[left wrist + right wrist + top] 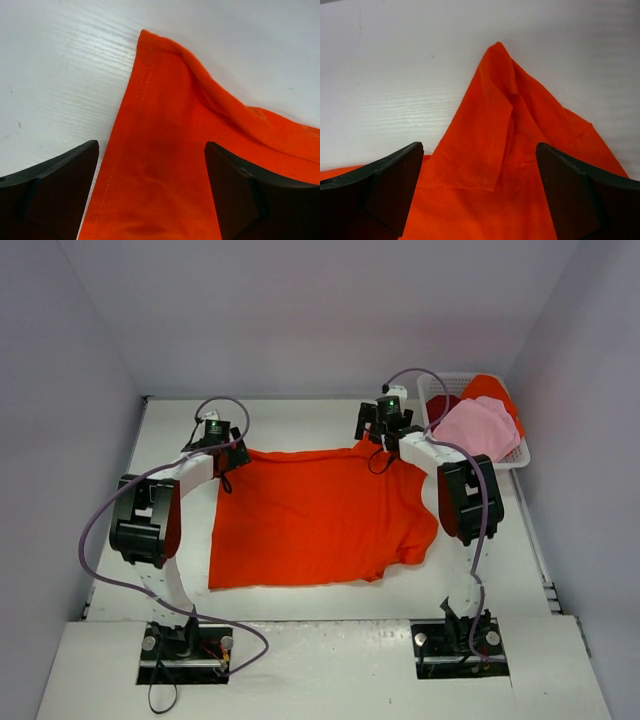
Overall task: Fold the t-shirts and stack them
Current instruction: Flatten the tshirt out
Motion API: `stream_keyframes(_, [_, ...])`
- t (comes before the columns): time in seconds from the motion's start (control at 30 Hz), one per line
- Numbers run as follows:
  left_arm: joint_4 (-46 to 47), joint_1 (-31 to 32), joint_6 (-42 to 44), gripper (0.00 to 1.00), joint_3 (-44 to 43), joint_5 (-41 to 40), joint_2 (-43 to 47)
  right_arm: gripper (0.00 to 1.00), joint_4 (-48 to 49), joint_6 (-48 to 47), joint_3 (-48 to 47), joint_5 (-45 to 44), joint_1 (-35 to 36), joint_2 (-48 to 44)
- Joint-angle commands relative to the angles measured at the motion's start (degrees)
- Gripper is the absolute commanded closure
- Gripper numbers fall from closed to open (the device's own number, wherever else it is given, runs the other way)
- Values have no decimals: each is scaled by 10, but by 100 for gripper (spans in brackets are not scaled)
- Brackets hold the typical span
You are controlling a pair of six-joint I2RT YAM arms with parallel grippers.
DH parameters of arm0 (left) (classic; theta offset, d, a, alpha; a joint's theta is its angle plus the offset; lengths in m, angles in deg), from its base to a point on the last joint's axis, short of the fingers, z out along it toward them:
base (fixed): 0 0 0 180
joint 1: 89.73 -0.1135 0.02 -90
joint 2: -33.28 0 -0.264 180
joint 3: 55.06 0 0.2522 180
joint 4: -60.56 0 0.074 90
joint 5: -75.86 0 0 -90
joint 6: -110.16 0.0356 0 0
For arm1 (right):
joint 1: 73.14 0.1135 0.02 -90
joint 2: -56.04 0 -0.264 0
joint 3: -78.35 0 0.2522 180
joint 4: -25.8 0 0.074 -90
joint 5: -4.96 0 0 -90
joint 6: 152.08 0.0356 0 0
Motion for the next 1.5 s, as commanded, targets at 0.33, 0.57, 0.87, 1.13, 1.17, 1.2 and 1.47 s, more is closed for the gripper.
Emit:
stream_keyframes(0.33, [165,-5,65,19,-25,56,-20,8,43,8,50,0,4,-53])
stream_keyframes(0.57, [195,-6,108,19,-30,103,-3,8,56,15,71,8,4,-66])
stream_keyframes(0.87, [128,-6,162,19,-117,120,7,7,89,39,115,23,4,-74])
stream_keyframes(1.13, [18,-6,252,19,-242,81,1,7,100,35,140,25,5,-114])
stream_keyframes(1.17, [22,-7,262,18,-231,76,12,7,100,33,142,26,5,-119])
stream_keyframes(1.2, [24,-6,280,19,-227,76,16,7,100,32,145,26,5,-124])
stream_keyframes(1.47, [-21,-11,361,19,-220,52,9,7,94,19,159,45,5,-164])
